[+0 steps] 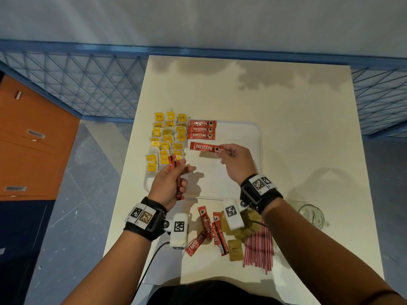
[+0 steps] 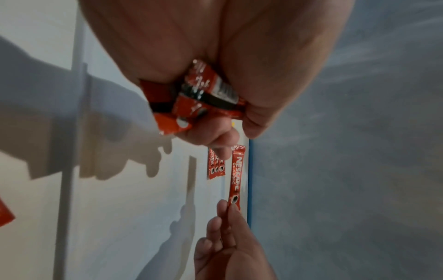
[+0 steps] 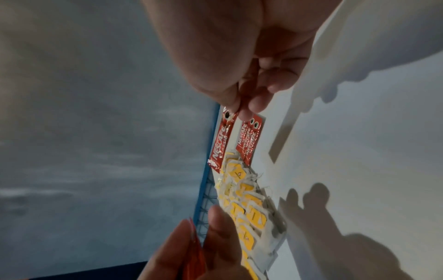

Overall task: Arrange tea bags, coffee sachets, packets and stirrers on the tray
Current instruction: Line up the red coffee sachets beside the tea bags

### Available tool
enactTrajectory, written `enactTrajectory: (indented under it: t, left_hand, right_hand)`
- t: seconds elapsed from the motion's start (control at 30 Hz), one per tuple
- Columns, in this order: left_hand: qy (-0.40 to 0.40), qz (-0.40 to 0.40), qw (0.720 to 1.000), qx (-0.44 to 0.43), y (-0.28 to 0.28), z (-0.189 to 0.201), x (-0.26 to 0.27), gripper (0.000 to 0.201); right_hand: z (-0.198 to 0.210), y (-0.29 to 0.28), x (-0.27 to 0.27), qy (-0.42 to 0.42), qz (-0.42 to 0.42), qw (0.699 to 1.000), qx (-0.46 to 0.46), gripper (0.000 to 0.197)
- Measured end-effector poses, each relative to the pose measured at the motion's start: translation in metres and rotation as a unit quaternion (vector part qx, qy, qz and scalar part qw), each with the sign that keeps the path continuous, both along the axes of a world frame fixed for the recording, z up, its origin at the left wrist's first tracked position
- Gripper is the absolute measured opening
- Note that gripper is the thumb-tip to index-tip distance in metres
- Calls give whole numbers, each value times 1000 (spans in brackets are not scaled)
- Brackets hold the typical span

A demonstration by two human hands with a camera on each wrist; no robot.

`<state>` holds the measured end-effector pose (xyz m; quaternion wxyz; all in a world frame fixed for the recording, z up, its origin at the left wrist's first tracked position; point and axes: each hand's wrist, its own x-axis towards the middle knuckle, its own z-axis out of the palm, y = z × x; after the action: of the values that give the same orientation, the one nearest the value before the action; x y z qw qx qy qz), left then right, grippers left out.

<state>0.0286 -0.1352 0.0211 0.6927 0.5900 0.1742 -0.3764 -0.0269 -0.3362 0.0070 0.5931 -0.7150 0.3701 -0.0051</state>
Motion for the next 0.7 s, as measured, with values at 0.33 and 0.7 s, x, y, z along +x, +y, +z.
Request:
enactTrajectory:
  t: [0.33,0.7]
  left_hand:
    - [24,-15,1000,-4,6,-10,3,14]
    - [22,-24,999,-1,11,-16,10,15]
  right_hand:
    - [-33,-5,43,80,30,994,-71,19]
    - [-47,0,58,120,19,990,-70,15]
